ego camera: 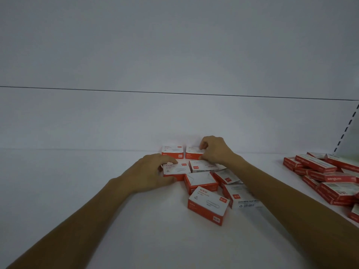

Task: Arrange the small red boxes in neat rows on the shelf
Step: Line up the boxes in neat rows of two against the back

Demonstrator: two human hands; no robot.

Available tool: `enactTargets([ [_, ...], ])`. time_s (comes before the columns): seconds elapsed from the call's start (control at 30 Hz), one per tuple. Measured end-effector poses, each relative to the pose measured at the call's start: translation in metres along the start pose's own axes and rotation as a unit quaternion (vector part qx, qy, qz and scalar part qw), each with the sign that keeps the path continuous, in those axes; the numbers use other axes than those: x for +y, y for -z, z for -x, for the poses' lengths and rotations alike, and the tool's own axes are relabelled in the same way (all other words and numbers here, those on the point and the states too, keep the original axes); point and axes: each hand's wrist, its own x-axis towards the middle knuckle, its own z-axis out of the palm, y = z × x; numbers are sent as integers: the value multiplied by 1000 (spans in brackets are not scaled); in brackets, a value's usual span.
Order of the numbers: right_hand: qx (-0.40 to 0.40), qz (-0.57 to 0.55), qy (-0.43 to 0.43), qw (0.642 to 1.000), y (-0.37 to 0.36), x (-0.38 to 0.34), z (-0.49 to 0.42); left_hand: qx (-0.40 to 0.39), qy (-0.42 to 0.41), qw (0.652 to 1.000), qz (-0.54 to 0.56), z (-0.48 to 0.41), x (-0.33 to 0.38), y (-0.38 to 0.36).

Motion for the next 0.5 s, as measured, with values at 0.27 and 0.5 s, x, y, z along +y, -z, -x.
enactTargets([
  [0.27, -2, -61, 45, 997, 14, -3, 11, 8, -3, 1000, 5, 2, 2, 0],
  [0.5, -167, -33, 91, 981, 26, 22, 47, -4, 15, 999, 34, 3, 6, 3],
])
